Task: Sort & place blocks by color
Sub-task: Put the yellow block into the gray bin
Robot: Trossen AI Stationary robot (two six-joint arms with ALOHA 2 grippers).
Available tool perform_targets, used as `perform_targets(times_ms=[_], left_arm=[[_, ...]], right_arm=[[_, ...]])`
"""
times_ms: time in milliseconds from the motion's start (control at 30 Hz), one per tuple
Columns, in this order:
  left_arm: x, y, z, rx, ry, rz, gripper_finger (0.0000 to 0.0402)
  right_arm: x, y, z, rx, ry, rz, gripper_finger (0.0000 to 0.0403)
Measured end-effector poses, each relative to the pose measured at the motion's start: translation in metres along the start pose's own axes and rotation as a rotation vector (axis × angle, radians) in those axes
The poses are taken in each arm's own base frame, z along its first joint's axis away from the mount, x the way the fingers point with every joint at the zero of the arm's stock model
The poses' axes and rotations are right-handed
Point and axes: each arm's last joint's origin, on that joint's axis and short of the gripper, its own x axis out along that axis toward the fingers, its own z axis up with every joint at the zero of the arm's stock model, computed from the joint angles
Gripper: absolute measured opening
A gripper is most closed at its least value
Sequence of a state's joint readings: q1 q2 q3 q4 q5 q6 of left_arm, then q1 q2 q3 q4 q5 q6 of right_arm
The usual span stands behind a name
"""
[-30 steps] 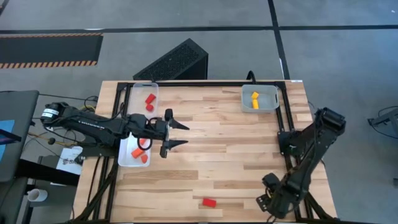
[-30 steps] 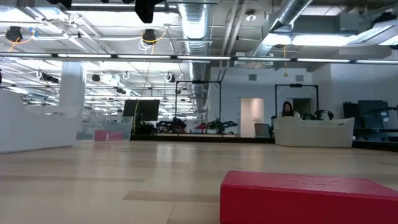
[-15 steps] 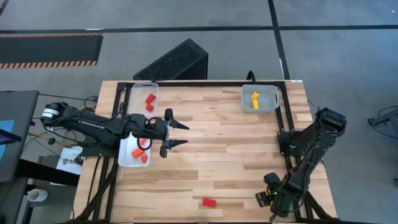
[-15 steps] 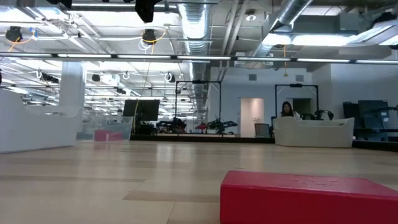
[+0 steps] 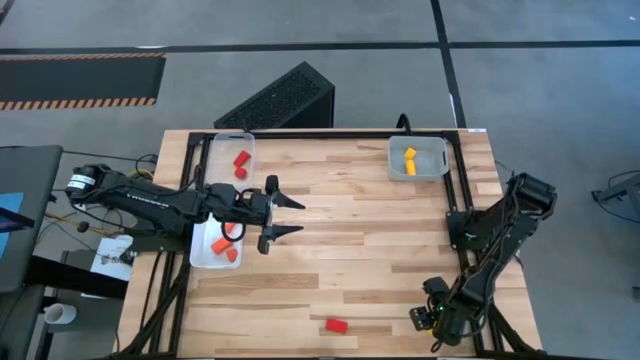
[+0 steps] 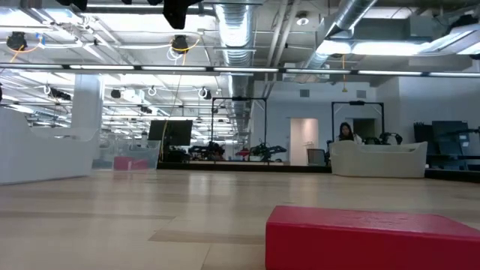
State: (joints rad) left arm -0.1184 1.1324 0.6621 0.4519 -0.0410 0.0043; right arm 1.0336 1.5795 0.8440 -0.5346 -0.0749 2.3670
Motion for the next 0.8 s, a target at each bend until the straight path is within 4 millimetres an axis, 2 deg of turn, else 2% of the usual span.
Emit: perform_targets(times_ms=[433, 500, 667, 800], left_arm=[[0.000, 0.000, 0.000, -0.005, -0.002, 0.000, 0.0229], [0.000, 0.000, 0.000, -0.005, -0.002, 0.000, 0.0229], [0.000, 0.000, 0.000, -0.005, -0.003, 0.000, 0.0229], [0.000, 0.000, 0.000, -0.008, -0.004, 0.001, 0.0229]], right_arm=[[-0.004, -0.001, -0.009, -0.039, 0.031, -0.020, 0.0312], [-0.006, 0.001, -0.011, -0.135, 0.043, -0.008, 0.0312], [-0.016, 0.011, -0.022, -0.512, 0.064, 0.045, 0.0312], [-0.020, 0.007, -0.014, -0.616, 0.022, -0.071, 0.0304]])
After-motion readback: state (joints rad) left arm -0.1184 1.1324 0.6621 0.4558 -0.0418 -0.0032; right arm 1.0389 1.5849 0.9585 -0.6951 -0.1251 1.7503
